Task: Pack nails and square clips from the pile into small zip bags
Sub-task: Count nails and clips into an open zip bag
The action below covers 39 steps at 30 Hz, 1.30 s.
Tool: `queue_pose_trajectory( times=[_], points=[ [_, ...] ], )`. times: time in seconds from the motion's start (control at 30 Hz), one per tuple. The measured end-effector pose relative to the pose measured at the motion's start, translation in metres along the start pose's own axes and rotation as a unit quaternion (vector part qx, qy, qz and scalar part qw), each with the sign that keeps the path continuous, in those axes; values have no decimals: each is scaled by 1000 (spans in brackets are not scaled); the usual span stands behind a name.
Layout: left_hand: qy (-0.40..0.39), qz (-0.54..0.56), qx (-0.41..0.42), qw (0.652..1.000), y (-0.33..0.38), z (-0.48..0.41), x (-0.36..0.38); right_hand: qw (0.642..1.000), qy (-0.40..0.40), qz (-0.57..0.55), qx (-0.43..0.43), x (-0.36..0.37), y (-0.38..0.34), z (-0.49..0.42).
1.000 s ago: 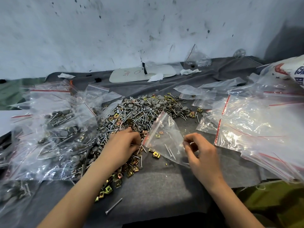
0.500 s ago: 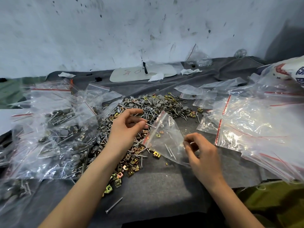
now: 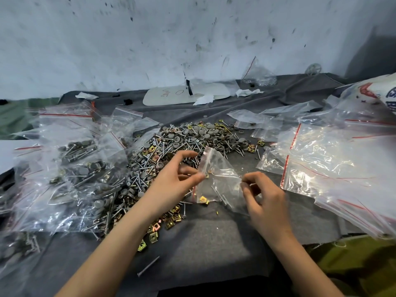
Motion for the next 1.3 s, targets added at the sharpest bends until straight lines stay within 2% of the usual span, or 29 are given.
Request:
queue_pose_trajectory(
  times=[0.17, 0.3, 0.47, 0.63, 0.77, 0.83, 0.9, 0.97, 1.03, 1.13, 1.23, 1.3],
  points=[
    [-37, -136, 54, 989, 6, 3, 10, 1000, 7, -7, 5, -1, 2, 1],
    [-113, -146, 99, 978, 10, 12, 24, 1000, 18, -11, 13, -2, 3, 0],
    [73, -59, 154, 984, 34, 13, -8, 1000, 10, 1, 3, -1, 0, -1],
    [80, -60, 171, 980, 42, 14, -4, 1000, 17, -9, 12, -2, 2, 0],
    [97, -17, 184, 978, 41, 18, -8, 1000, 25, -9, 13, -3, 3, 0],
    [121, 6, 191, 974, 39, 20, -17, 999, 25, -13, 15, -3, 3, 0],
    [162, 22, 161, 973, 28, 16, -30, 1000, 24, -12, 12, -3, 3, 0],
    [169, -62, 90, 980, 7, 7, -38, 1000, 28, -9, 5, -4, 2, 0],
    [84, -219, 32, 972, -16, 4, -30, 999, 33, -7, 1, -5, 0, 0],
    [-24, -361, 51, 931, -36, 14, -10, 1000, 28, -4, 3, -4, 0, 0],
    [-29, -496, 91, 863, -35, 17, -2, 1000, 20, -4, 10, -4, 1, 0],
    [-33, -513, 100, 852, -31, 14, 0, 1000, 18, -6, 12, -4, 1, 0]
  ],
)
Point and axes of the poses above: each hand's wrist, its own z-axis away from the middle knuckle, its own x-axis out of the palm, y = z × x, the point moved 8 cm from there along -z, towards the middle knuckle, and after that the axes turned 4 degrees about -x, right-handed, at the moved point
